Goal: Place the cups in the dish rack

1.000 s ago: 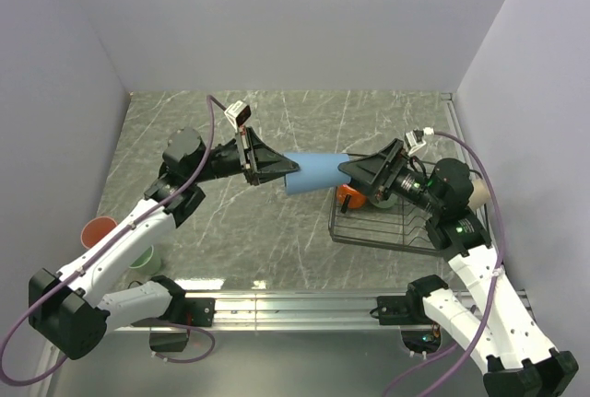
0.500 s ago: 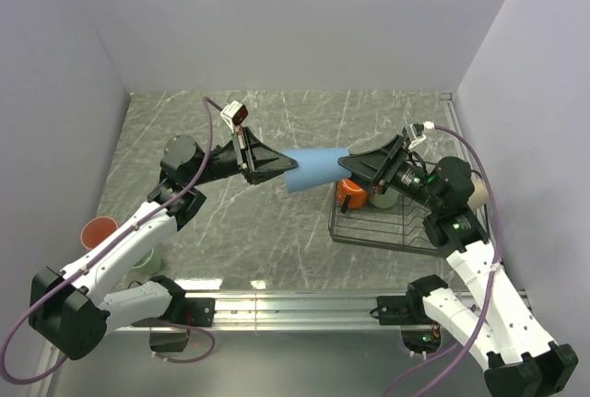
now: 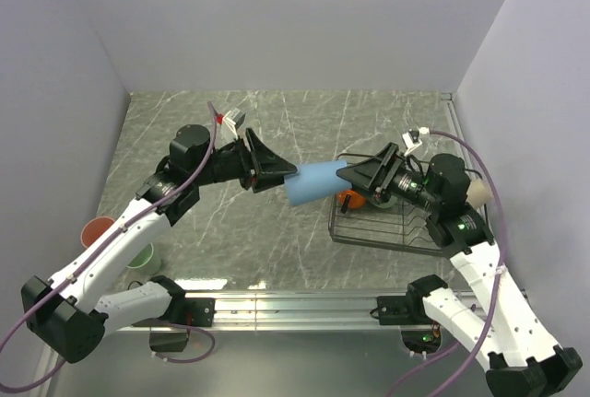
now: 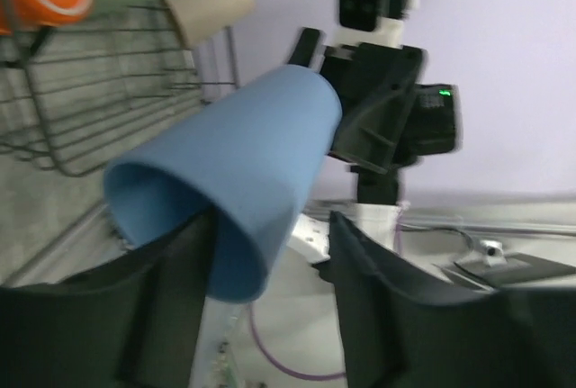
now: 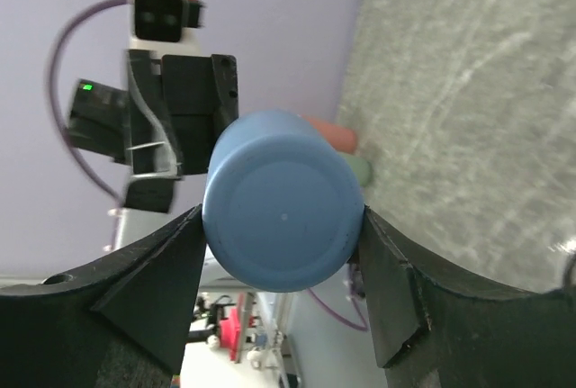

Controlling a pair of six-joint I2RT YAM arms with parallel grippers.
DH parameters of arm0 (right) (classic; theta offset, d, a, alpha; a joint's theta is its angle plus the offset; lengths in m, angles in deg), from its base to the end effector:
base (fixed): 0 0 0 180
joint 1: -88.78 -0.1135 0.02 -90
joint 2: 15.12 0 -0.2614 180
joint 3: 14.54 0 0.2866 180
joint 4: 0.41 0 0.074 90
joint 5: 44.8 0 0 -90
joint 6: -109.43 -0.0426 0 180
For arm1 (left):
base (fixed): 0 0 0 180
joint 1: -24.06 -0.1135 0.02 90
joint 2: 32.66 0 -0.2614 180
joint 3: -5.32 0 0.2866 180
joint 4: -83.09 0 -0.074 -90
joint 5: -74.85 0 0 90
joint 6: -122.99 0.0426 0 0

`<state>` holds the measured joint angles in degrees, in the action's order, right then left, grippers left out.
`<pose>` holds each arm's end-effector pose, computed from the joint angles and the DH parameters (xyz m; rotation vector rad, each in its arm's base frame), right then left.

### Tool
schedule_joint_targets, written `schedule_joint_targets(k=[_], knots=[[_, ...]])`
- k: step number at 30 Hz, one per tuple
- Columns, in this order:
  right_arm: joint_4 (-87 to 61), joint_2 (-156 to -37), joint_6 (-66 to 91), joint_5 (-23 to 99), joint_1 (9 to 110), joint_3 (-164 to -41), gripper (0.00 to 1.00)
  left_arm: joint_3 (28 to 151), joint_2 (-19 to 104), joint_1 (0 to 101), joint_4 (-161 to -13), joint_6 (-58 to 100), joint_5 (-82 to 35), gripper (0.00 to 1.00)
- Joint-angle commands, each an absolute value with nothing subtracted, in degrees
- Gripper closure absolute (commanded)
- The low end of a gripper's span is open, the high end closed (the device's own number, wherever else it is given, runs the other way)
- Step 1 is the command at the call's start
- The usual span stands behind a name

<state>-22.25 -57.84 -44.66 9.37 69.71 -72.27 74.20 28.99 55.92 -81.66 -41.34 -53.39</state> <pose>0.1927 0.0930 0.3522 0.2204 1.9338 1.5542 0.2295 -0.1737 0.3646 -0.1645 2.1047 -1.8254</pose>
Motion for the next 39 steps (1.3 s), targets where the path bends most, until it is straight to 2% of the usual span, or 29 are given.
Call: schedule_joint_targets(k=[1,3,6,10,15,18,30,39], knots=[[-31.7,-56.2,-37.6,12.7,69.4,-79.6,1.0,78.3,26.9,56.1,-64.4,-30.5,-47.4,0.39],[-37.1,-56.4,-34.1,15.4,69.4,-81.5,1.0,78.7,26.5,56.1,-58.9,-27.5,-44.8,0.29],[-43.7,-56.9,-29.7,18.3,69.5,-85.2,1.0,79.1,26.0,56.1,-53.9,-24.4,-42.1,0.22],[-55.1,-58.3,-21.4,29.2,69.5,-91.5,1.0,80.1,25.4,56.1,-46.0,-21.4,-36.9,0.18],[-67.1,-60.0,-14.3,41.2,69.5,-93.7,1.0,80.7,24.9,56.1,-41.9,-19.0,-34.2,0.19],[-69.2,-60.2,-12.6,45.0,69.5,-93.1,1.0,80.5,24.6,56.1,-40.7,-18.4,-33.1,0.19],[-65.2,-59.2,-15.3,53.6,67.1,-80.2,1.0,82.4,26.2,56.1,-38.2,-15.6,-32.0,0.26],[-63.5,-63.7,-20.4,64.0,56.5,-78.5,1.0,82.9,25.6,56.1,-36.8,-15.0,-31.3,0.29]])
